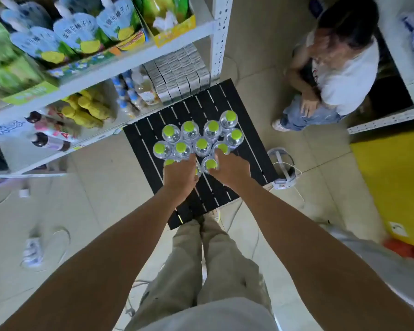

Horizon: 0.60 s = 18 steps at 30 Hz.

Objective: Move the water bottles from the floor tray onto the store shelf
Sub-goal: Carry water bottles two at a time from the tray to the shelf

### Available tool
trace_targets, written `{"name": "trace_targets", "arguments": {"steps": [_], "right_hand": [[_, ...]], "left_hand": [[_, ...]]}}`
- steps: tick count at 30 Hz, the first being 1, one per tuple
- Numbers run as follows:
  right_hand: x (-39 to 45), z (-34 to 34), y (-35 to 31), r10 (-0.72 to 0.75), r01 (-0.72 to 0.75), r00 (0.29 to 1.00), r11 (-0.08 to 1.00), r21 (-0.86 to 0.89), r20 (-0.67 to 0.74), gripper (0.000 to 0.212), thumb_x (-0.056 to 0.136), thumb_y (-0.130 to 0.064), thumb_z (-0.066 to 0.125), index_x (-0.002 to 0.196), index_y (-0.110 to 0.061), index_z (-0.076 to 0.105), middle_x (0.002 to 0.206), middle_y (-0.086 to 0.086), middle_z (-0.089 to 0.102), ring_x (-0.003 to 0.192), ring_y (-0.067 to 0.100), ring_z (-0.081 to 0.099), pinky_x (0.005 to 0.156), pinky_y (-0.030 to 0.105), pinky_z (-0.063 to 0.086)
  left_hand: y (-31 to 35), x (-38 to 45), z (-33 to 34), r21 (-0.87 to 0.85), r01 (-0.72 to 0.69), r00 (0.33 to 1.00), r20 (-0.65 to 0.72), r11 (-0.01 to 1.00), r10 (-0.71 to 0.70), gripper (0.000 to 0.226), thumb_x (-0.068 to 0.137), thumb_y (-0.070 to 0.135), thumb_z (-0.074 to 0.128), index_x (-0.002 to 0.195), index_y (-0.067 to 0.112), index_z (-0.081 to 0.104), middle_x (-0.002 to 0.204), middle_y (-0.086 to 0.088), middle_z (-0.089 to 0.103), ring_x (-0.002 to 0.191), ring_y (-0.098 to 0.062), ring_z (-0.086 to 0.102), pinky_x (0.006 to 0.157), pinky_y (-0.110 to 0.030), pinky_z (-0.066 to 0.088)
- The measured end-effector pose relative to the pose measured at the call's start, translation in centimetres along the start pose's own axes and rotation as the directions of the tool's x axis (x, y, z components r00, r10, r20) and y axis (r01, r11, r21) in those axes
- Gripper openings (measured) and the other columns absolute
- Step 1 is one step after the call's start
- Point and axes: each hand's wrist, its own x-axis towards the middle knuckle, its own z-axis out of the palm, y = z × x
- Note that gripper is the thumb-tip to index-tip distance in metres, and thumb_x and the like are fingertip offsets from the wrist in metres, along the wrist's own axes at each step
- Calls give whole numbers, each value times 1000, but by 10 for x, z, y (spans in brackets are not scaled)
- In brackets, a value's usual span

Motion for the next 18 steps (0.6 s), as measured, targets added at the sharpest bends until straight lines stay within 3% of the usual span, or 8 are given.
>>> {"name": "trace_targets", "arguments": {"steps": [4, 8, 11, 14, 18], "right_hand": [[0, 6, -8, -102, 98, 994, 991, -89, -40, 55, 91, -54, 63, 131, -23, 43, 108, 4, 72, 95, 31, 73, 64, 34, 44], [3, 14, -16, -95, 87, 993, 989, -119, -69, 54, 93, -46, 68, 133, -21, 41, 100, 7, 73, 90, 33, 74, 63, 36, 47], [-2, 19, -23, -19, 22, 995, 999, 34, -100, 44, 93, -35, 69, 127, -19, 46, 95, 9, 73, 91, 36, 73, 65, 37, 46], [-16, 26, -23, 81, -73, 994, 992, 104, -73, 45, 92, -40, 69, 127, -19, 50, 97, 11, 73, 93, 37, 71, 68, 40, 50], [-40, 29, -27, 262, -232, 962, 936, 263, -82, 38, 87, -42, 70, 112, -19, 53, 89, 13, 72, 86, 38, 70, 61, 35, 41]], "left_hand": [[-8, 7, 4, 5, 34, 999, -28, 999, -34, 70, 85, 47, 71, 141, 20, 38, 73, -2, 66, 69, -28, 71, 51, -30, 37], [-10, 11, 21, 9, -52, 994, -101, 999, 53, 65, 83, 40, 77, 136, 19, 46, 92, -3, 74, 79, -27, 73, 54, -32, 41], [-9, 12, 31, 43, -72, 991, -114, 996, 77, 69, 81, 36, 79, 140, 19, 47, 96, -5, 74, 84, -27, 73, 60, -35, 53], [-7, 4, 34, -25, -72, 995, -66, 997, 70, 61, 85, 29, 73, 138, 19, 47, 92, -4, 73, 84, -29, 72, 63, -37, 56], [-12, -23, 28, -165, 36, 994, -97, 986, -53, 48, 88, 33, 68, 130, 22, 49, 94, -4, 73, 88, -30, 72, 69, -38, 54]]}}
